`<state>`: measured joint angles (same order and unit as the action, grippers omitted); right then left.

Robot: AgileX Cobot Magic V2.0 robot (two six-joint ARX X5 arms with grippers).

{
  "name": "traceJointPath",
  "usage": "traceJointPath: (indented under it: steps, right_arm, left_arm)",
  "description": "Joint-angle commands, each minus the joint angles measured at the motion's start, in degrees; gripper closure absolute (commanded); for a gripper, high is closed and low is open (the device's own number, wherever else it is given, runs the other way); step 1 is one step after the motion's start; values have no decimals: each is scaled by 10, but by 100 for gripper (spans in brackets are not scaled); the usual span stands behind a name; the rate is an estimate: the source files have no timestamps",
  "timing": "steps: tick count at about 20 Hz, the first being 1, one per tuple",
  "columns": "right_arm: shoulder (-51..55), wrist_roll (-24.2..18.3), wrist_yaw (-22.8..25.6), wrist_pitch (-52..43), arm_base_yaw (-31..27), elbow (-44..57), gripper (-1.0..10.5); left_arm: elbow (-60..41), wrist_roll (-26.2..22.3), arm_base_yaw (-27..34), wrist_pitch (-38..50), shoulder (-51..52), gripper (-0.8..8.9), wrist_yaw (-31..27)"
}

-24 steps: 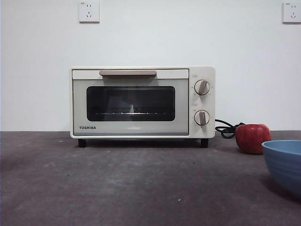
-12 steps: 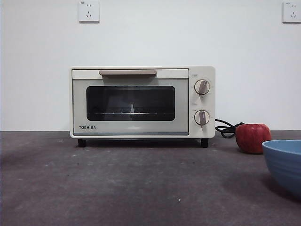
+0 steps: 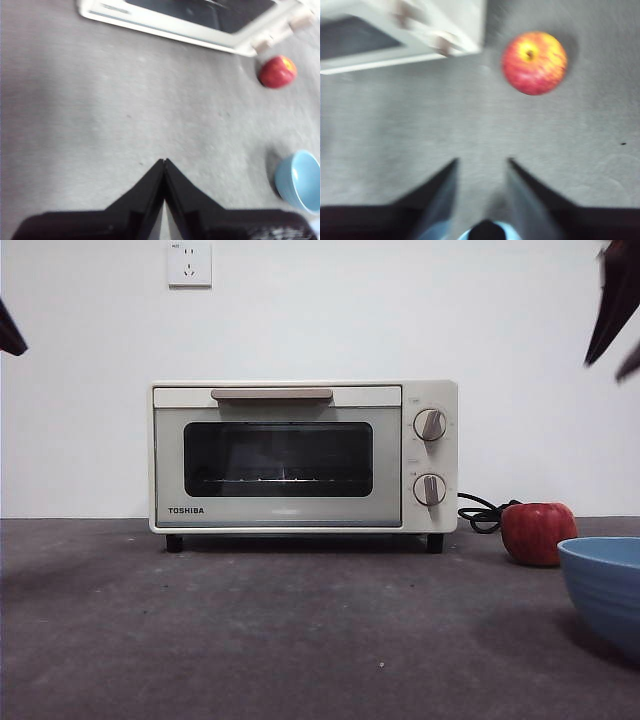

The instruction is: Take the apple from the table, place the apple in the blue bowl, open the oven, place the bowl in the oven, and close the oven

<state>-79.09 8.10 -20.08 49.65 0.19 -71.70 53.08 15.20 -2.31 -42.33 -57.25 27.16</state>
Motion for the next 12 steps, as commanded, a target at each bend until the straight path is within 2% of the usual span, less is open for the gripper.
traceJointPath:
  steps: [1,4,9,12]
  right_arm:
    - [-51,-18,33,-6,12,-24,530]
    - [-109,-34,96,-23,28,-54,354]
    - [-167,-57,97,-89,54,-59,342]
    - [-195,-57,112,-114,66,-60,343]
  left_arm:
    - [1,-9,-18,8,0,817,-2]
    - [1,-9,-40,17,-1,817,-2]
    - [1,-33,-56,17,-3,817,-18]
    - [1,-35,-57,17,-11,818,-19]
